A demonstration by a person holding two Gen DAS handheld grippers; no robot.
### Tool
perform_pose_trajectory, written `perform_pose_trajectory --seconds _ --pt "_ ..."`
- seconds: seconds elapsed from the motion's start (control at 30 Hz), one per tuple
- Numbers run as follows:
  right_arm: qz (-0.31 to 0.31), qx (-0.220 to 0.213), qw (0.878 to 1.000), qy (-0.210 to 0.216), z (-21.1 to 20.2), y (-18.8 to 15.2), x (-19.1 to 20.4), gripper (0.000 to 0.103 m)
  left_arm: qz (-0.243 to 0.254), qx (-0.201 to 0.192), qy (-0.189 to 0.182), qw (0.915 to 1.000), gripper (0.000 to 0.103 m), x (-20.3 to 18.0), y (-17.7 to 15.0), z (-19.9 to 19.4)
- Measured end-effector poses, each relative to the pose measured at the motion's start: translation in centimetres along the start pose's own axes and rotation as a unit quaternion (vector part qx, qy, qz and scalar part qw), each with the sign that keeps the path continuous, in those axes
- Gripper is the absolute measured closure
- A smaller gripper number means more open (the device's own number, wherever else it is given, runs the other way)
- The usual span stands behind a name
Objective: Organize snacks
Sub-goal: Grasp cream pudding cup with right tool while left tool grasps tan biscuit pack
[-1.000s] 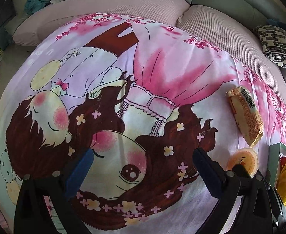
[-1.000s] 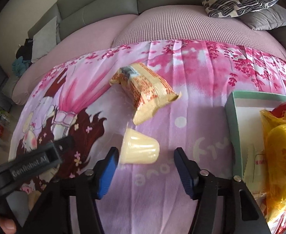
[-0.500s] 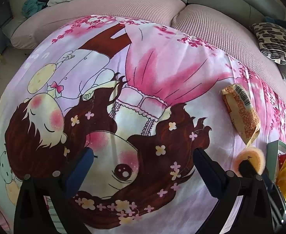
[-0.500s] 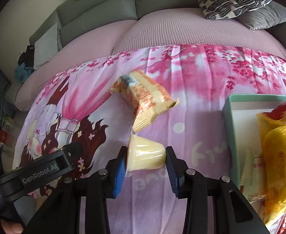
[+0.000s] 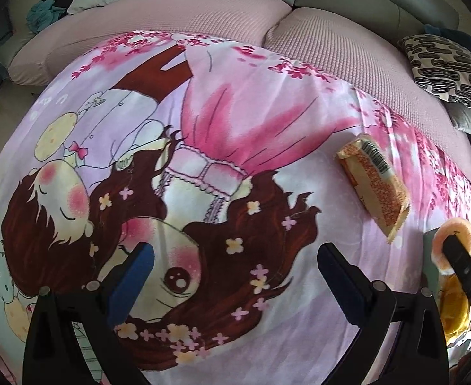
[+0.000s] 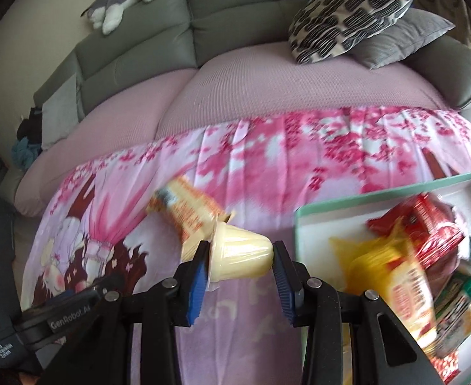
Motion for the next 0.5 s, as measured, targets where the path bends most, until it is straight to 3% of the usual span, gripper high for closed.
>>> perform_pose_trajectory --seconds 0.23,0.33,0.5 --pt "0.021 -0.014 1.0 0.001 -0.8 2.0 -2.0 0.062 0.006 -0.006 -0.074 0.9972 0.003 -3.3 2.1 -1.0" --pt "0.017 -0.019 1.0 -0.002 -0.9 2.8 -2.2 0.062 0.021 -0.009 -0.101 0.9947 0.015 -5.5 3.7 -1.4" --pt "0.017 -0.02 1.0 -0.001 -0.5 3.9 -2.5 0.062 0.026 0.016 -0.145 0.989 0.021 -8.6 5.8 -0.2"
Point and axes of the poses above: each gripper's, at about its wrist camera, not at the fingertips, and z roughly the way its jaws point, x to its left, y to its top, the point moved 4 cm from there along z, roughly the way its jaws point, and after that the axes turned 12 degrees about x, right-handed, at the moved point
